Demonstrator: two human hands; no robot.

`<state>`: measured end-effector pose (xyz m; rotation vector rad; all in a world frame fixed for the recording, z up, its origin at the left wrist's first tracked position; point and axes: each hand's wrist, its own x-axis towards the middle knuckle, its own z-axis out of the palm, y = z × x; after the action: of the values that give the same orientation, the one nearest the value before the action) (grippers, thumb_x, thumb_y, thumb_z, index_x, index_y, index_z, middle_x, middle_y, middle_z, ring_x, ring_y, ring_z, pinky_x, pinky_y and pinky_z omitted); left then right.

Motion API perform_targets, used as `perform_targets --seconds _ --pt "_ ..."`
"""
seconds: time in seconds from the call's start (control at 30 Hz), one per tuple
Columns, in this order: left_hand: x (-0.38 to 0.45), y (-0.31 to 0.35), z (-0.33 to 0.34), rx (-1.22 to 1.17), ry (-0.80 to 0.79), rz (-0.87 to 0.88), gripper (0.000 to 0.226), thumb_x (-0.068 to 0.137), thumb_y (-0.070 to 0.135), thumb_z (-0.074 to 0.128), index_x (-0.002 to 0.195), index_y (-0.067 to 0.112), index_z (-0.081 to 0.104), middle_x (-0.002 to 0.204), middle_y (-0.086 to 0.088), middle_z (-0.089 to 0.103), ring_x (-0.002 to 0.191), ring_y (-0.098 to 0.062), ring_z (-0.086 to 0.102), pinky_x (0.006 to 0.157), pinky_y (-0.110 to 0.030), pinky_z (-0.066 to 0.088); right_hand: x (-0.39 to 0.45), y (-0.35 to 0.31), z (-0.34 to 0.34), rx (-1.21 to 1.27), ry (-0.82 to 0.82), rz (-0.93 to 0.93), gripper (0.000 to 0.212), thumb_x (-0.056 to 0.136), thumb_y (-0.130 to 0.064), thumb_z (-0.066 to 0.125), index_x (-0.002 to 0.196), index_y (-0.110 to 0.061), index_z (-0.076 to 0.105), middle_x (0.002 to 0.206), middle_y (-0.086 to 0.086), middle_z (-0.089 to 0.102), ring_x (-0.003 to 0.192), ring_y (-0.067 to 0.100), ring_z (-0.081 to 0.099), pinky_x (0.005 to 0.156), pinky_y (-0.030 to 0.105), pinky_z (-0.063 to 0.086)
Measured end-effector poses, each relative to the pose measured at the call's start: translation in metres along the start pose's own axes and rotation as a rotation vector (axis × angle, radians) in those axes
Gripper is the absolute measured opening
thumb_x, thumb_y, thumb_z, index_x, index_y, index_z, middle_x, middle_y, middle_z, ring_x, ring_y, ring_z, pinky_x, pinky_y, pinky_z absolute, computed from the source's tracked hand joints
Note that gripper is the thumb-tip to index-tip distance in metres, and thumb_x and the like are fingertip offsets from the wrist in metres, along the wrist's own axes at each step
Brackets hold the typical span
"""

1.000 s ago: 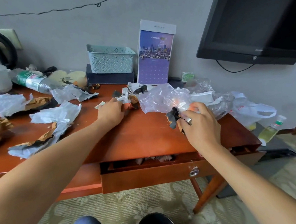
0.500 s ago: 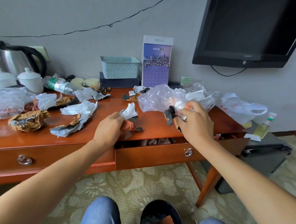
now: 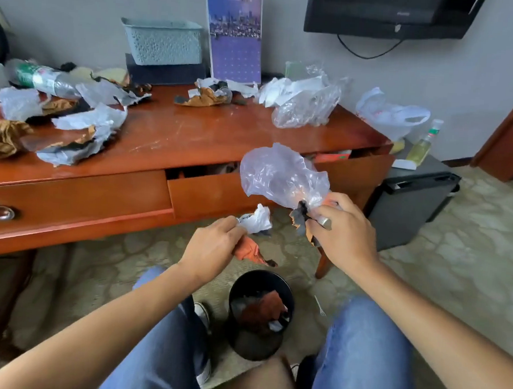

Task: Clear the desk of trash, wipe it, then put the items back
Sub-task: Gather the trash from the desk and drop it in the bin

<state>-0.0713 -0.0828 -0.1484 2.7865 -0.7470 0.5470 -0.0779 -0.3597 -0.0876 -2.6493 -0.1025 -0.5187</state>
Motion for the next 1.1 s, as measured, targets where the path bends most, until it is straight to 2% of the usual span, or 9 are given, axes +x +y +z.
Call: perform_targets --seconds 0.1,0.2,0.37,0.53,0.67,0.77,0.9,1.0,1.1 --pt "-0.01 -0.006 0.042 -0.007 -0.133 -0.064 0.027 0.082 0.006 0.059 0.105 0.017 0.067 0.098 -0.002 0.059 0.089 -0.03 0.065 0.047 -0.036 0.04 -0.028 0.028 0.029 -0.011 -0.021 0.065 0.009 0.086 -0.036 0.076 0.092 -0.029 0.079 0.121 -0.013 0.059 0.112 0.02 0.059 0.073 0.033 0.044" --pt "-0.021 -0.009 0.084 -0.008 -0.345 -0.166 0.023 0.089 0.009 0.06 0.109 0.019 0.065 0.106 -0.001 0.057 0.096 -0.032 0.064 0.057 -0.04 0.047 -0.049 0.054 0.067 0.023 -0.109 0.116 0.007 0.084 -0.033 0.078 0.089 -0.03 0.08 0.115 -0.012 0.058 0.106 0.022 0.062 0.077 0.037 0.051" --pt "-0.023 -0.004 0.146 -0.063 -0.651 -0.328 0.026 0.091 0.01 0.056 0.116 0.013 0.062 0.12 -0.009 0.059 0.108 -0.037 0.064 0.084 -0.047 0.054 -0.061 0.079 0.137 -0.038 -0.383 0.21 0.012 0.092 -0.04 0.069 0.098 -0.034 0.077 0.127 -0.015 0.05 0.118 0.022 0.055 0.086 0.039 0.049" --pt "-0.016 0.001 0.211 -0.099 -0.788 -0.439 0.028 0.097 0.022 0.056 0.124 0.013 0.06 0.126 -0.011 0.059 0.111 -0.037 0.066 0.092 -0.045 0.054 -0.055 0.093 0.213 -0.213 -0.712 0.238 0.015 0.093 -0.042 0.065 0.098 -0.029 0.07 0.124 -0.004 0.054 0.112 0.028 0.062 0.08 0.034 0.044" --pt "-0.017 0.002 0.256 -0.166 -0.816 -0.543 0.04 0.099 0.048 0.057 0.115 0.013 0.066 0.11 -0.009 0.069 0.098 -0.031 0.07 0.082 -0.038 0.055 -0.041 0.101 0.264 -0.296 -1.012 0.227 0.023 0.09 -0.045 0.068 0.097 -0.023 0.068 0.104 0.003 0.062 0.103 0.03 0.066 0.077 0.035 0.047" --pt "-0.022 0.001 0.283 -0.172 -0.839 -0.59 0.044 0.102 0.047 0.05 0.124 0.011 0.062 0.121 -0.011 0.064 0.106 -0.033 0.069 0.086 -0.04 0.054 -0.031 0.11 0.306 -0.29 -1.127 0.244 0.022 0.084 -0.037 0.064 0.079 -0.019 0.054 0.093 0.003 0.054 0.093 0.032 0.067 0.079 0.037 0.053" --pt "-0.033 -0.006 0.314 -0.252 -0.855 -0.628 0.054 0.096 0.037 0.063 0.14 0.012 0.043 0.136 -0.012 0.051 0.119 -0.034 0.061 0.092 -0.043 0.051 -0.032 0.116 0.35 -0.276 -1.119 0.269 0.028 0.089 -0.03 0.059 0.069 -0.016 0.046 0.083 0.001 0.055 0.087 0.03 0.063 0.072 0.033 0.044" --pt "-0.035 -0.008 0.333 -0.403 -0.872 -0.607 0.064 0.092 0.038 0.071 0.141 0.01 0.039 0.145 -0.014 0.045 0.126 -0.036 0.055 0.096 -0.046 0.049 -0.04 0.121 0.373 -0.227 -1.005 0.261 0.023 0.095 -0.035 0.063 0.111 -0.018 0.067 0.125 0.011 0.061 0.111 0.036 0.064 0.081 0.038 0.05" --pt "-0.039 -0.007 0.347 -0.439 -1.012 -0.576 0.078 0.09 0.047 0.069 0.15 0.016 0.031 0.153 -0.014 0.04 0.134 -0.035 0.049 0.105 -0.047 0.046 -0.053 0.13 0.388 -0.172 -1.152 0.258 0.054 0.099 -0.037 0.062 0.146 -0.014 0.049 0.14 0.016 0.051 0.123 0.039 0.057 0.097 0.041 0.051"
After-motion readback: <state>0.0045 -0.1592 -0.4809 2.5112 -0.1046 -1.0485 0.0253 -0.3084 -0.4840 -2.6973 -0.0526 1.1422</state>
